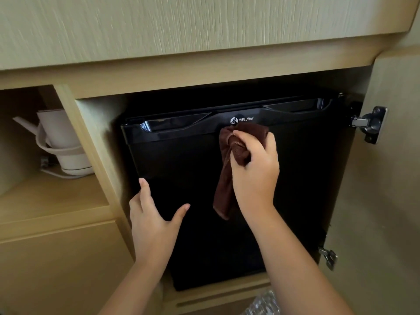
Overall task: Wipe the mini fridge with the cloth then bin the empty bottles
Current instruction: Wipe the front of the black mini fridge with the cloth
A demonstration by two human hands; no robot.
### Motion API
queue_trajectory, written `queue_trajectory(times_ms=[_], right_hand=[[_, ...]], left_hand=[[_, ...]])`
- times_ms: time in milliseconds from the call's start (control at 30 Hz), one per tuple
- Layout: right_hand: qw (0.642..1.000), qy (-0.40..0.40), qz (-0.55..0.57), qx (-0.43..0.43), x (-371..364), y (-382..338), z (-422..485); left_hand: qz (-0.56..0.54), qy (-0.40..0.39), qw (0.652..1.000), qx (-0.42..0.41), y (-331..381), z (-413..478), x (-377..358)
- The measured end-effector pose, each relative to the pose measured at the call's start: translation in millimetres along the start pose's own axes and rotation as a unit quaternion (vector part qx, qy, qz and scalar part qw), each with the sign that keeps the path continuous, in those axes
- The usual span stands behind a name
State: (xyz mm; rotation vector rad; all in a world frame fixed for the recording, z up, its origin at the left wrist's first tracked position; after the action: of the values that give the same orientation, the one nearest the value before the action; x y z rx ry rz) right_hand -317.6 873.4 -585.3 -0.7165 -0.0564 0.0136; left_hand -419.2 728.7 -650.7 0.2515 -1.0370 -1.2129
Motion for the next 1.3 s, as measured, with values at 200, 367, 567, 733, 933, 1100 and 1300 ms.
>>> queue_trajectory(times_ms=[200, 367, 567, 733, 933, 1100, 1300], right_hand=[[0.996, -0.084, -0.009, 0.030, 2, 20, -39], [0.998, -0.048, -0.009, 0.049, 16, 28, -6], [0.993, 0.099, -0.038, -0.054, 72, 75, 40], [0.988, 0.117, -0.041, -0.088, 73, 81, 33], [0.997, -0.042, -0.028, 0.063, 18, 46, -18], [0.997, 0.046, 0.026, -0.053, 53, 77, 6], [0.981, 0.134, -0.010, -0.137, 93, 110, 25]], left_hand=[[0.004, -0.005, 1.000, -0.002, 3, -1, -2], [0.009, 0.013, 1.000, 0.008, 2, -1, -5], [0.023, 0.020, 0.999, 0.020, 7, 0, -8], [0.036, 0.036, 0.998, 0.030, 9, 1, -13], [0.040, 0.065, 0.997, 0.030, 14, 1, -19], [-0.015, 0.078, 0.996, 0.034, 7, 3, -14], [-0.014, 0.070, 0.997, 0.017, 3, 4, -10]])
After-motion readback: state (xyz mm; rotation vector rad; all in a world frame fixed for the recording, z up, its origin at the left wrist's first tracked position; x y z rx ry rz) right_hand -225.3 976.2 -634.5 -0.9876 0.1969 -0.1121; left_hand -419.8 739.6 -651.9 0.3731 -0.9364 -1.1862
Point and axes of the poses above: each hand's wrist, its own z-axis towards the middle knuckle, its own x-axis out of the back of the hand, y = z × x, the point moved 2 cm from there along z, towards the middle knuckle, and after that the axes turned 3 degrees about -x, right-handed, at the moved point
